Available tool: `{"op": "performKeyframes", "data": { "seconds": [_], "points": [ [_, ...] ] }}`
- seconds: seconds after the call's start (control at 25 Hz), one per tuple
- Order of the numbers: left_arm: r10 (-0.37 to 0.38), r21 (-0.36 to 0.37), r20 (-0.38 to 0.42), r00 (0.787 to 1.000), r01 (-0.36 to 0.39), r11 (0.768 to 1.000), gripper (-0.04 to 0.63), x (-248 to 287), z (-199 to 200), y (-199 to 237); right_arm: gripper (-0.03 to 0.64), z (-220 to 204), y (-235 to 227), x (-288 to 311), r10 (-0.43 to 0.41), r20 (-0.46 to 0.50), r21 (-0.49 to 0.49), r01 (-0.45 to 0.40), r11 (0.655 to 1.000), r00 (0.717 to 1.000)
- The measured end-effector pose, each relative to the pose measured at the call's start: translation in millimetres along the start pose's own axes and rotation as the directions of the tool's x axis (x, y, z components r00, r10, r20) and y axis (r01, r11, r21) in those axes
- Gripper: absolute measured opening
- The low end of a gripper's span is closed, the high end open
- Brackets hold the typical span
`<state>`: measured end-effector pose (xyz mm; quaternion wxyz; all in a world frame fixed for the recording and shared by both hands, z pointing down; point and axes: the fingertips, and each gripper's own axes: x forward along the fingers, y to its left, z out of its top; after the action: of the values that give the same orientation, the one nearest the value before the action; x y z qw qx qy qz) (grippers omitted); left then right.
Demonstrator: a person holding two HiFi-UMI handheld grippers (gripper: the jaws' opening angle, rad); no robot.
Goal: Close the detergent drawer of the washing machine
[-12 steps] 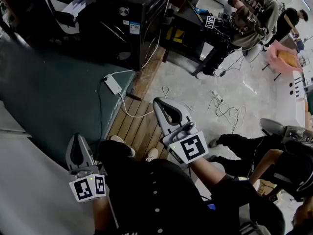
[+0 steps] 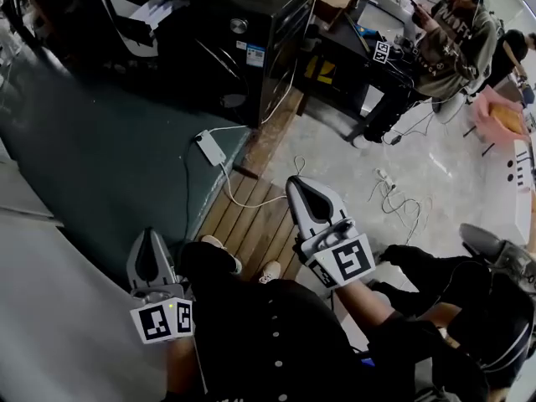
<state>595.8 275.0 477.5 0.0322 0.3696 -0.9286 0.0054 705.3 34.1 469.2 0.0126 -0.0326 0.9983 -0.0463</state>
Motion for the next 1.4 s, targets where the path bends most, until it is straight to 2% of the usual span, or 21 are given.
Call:
{"op": "performKeyframes", "data": {
  "seconds": [0.12, 0.16, 0.2, 0.24, 0.68, 1.0, 1.16, 1.4],
  "points": [
    [0.016, -0.005, 0.003, 1.000, -0.016, 1.000, 0.012, 3.9, -0.6, 8.9, 0.031, -0.3, 4.7, 12.9, 0.023, 0.007, -0.012, -0.023, 1.000, 1.000],
    [0.021, -0.006, 0.004, 1.000, -0.021, 1.000, 0.012, 6.0, -0.8, 13.2, 0.103, -0.7, 6.5, 18.6, 0.034, 0.008, -0.007, -0.034, 0.999, 0.999],
    [0.027, -0.008, 0.004, 1.000, -0.027, 1.000, 0.012, 8.7, -0.7, 18.3, 0.211, -0.8, 8.0, 24.8, 0.045, 0.009, 0.004, -0.045, 0.999, 0.999],
    [0.032, -0.009, 0.005, 0.999, -0.032, 0.999, 0.012, 12.1, -0.3, 24.0, 0.224, -0.2, 8.9, 31.4, 0.052, 0.012, 0.012, -0.052, 0.999, 0.999],
    [0.087, -0.013, 0.011, 0.996, -0.087, 0.996, 0.012, 66.8, 21.1, 105.0, 0.196, 14.5, 25.0, 143.9, 0.068, 0.002, -0.010, -0.068, 0.998, 0.998],
    [0.128, -0.006, 0.011, 0.992, -0.128, 0.992, 0.012, 85.8, 79.8, 187.0, 0.196, 72.1, 71.8, 241.3, 0.114, 0.011, -0.043, -0.114, 0.993, 0.993],
    [0.140, 0.005, 0.020, 0.990, -0.141, 0.990, 0.012, 87.8, 112.2, 217.6, 0.192, 105.3, 91.7, 269.4, 0.125, 0.022, -0.047, -0.124, 0.991, 0.992],
    [0.160, -0.015, 0.005, 0.987, -0.160, 0.987, 0.012, 97.8, 117.6, 243.4, 0.190, 114.6, 101.7, 296.9, 0.121, 0.010, -0.042, -0.120, 0.992, 0.993]
  ]
}}
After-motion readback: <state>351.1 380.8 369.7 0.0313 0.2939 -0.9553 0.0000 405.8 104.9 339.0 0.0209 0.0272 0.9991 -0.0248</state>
